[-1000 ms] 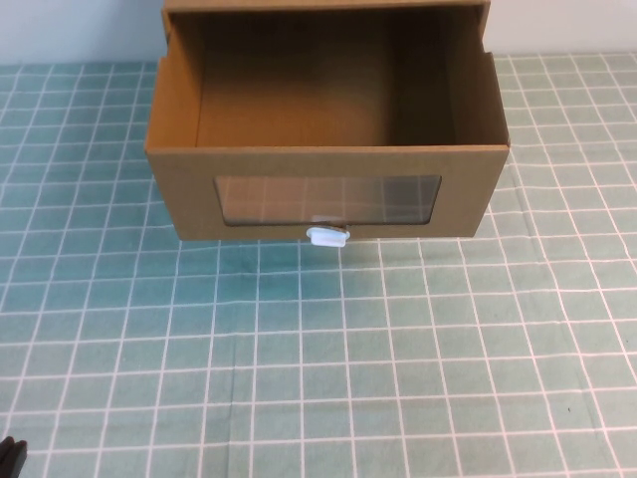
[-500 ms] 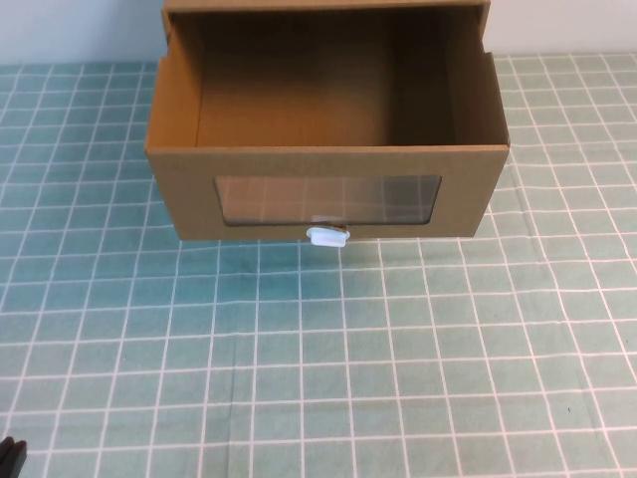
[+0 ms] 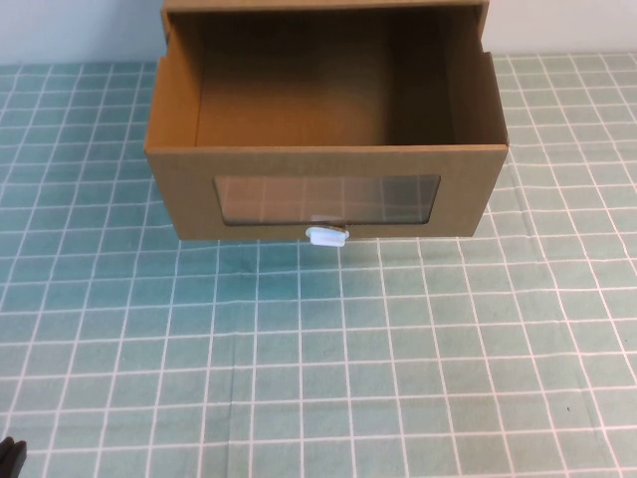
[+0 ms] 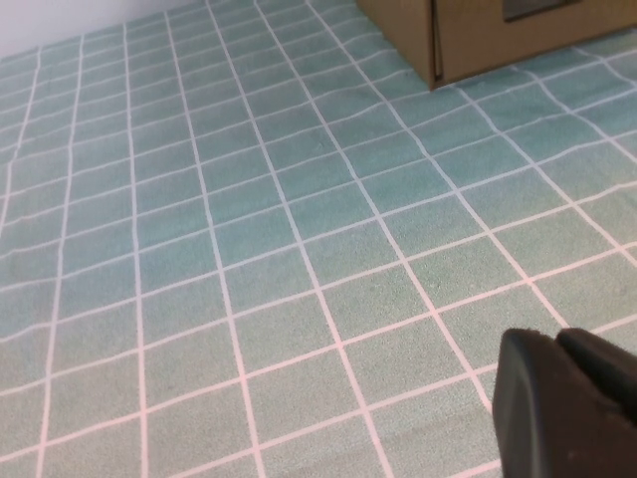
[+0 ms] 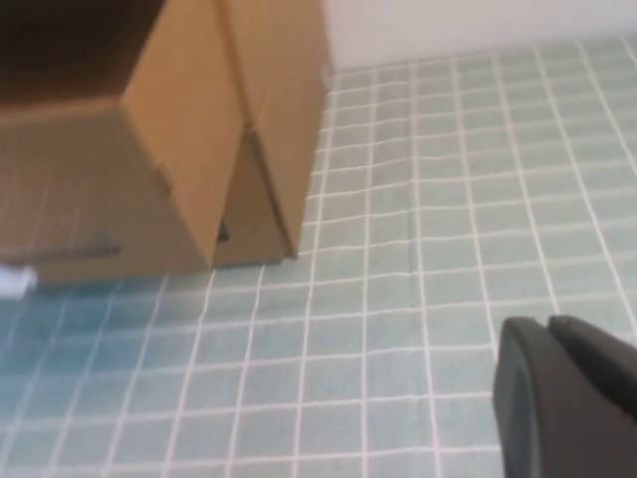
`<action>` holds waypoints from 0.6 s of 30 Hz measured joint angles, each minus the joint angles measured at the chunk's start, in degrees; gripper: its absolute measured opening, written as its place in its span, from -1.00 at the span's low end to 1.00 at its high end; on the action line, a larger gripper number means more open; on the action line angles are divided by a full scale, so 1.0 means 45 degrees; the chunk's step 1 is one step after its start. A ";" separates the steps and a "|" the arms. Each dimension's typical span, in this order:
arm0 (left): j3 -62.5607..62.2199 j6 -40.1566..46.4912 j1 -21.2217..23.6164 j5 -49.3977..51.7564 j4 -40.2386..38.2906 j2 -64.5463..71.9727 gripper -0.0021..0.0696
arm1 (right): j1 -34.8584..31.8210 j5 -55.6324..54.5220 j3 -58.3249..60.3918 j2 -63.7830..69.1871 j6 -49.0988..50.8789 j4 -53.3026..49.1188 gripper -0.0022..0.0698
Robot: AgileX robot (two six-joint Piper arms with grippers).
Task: Open the shoe box
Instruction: 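Pull the top drawer of the cardboard box fully open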
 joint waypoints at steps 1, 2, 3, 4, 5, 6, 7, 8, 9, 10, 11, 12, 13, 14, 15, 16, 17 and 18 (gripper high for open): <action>0.0000 0.0000 0.0000 0.0000 0.0000 0.0000 -0.96 | -0.0679 -0.0103 0.0000 -0.0066 0.0106 0.0578 -0.98; 0.0000 0.0000 0.0000 0.0000 0.0000 0.0000 -0.96 | -0.1170 -0.0146 0.0000 -0.0133 0.0140 0.1003 -0.98; 0.0000 0.0000 0.0000 0.0000 0.0000 0.0000 -0.96 | -0.1707 -0.0193 0.0000 -0.0157 0.0200 0.1505 -0.98; 0.0000 0.0000 0.0000 0.0000 0.0000 0.0000 -0.96 | -0.2144 -0.0193 0.0000 -0.0183 0.0222 0.1945 -0.98; 0.0000 0.0000 0.0000 0.0000 0.0000 0.0000 -0.96 | -0.2490 -0.0222 0.0000 -0.0183 0.0222 0.2295 -0.98; 0.0000 0.0000 0.0000 0.0000 0.0000 0.0000 -0.96 | -0.2739 -0.0219 0.0000 -0.0201 0.0251 0.2548 -0.98; 0.0000 0.0000 0.0000 0.0000 0.0000 0.0000 -0.96 | -0.2870 -0.0219 0.0000 -0.0201 0.0257 0.2706 -0.98; 0.0000 0.0000 0.0000 0.0000 0.0000 0.0000 -0.96 | -0.2943 -0.0267 0.0000 -0.0201 0.0279 0.2769 -0.98; 0.0000 0.0000 0.0000 0.0000 0.0000 0.0000 -0.96 | -0.2978 -0.0380 0.0000 -0.0201 0.0279 0.2818 -0.98; 0.0000 0.0000 0.0000 0.0000 0.0000 0.0000 -0.96 | -0.3001 -0.0590 0.0031 -0.0201 0.0279 0.2843 -0.98; 0.0000 0.0000 0.0000 0.0000 0.0000 0.0000 -0.96 | -0.3001 -0.0806 0.0088 -0.0232 0.0174 0.2863 -0.98; 0.0000 0.0000 0.0000 0.0000 0.0000 0.0000 -0.96 | -0.3009 -0.1163 0.0207 -0.0352 -0.0027 0.2875 -0.98; 0.0000 0.0000 0.0000 0.0000 0.0000 0.0000 -0.96 | -0.3059 -0.1583 0.0389 -0.0509 -0.0374 0.2932 -0.98; 0.0000 0.0000 0.0000 0.0000 0.0000 0.0000 -0.96 | -0.3109 -0.1945 0.0566 -0.0705 -0.0784 0.3095 -0.98; 0.0000 0.0000 0.0000 0.0000 0.0000 0.0000 -0.96 | -0.3158 -0.2455 0.0823 -0.0918 -0.1538 0.3382 -0.98; 0.0000 0.0000 0.0000 0.0000 0.0000 0.0000 -0.96 | -0.3266 -0.2970 0.1111 -0.1129 -0.2569 0.3914 -0.98; 0.0000 0.0000 0.0000 0.0000 0.0000 0.0000 -0.96 | -0.3405 -0.3412 0.1359 -0.1294 -0.3575 0.4510 -0.98; 0.0000 0.0000 0.0000 0.0000 0.0000 0.0000 -0.96 | -0.3661 -0.3732 0.1666 -0.1514 -0.4987 0.5424 -0.98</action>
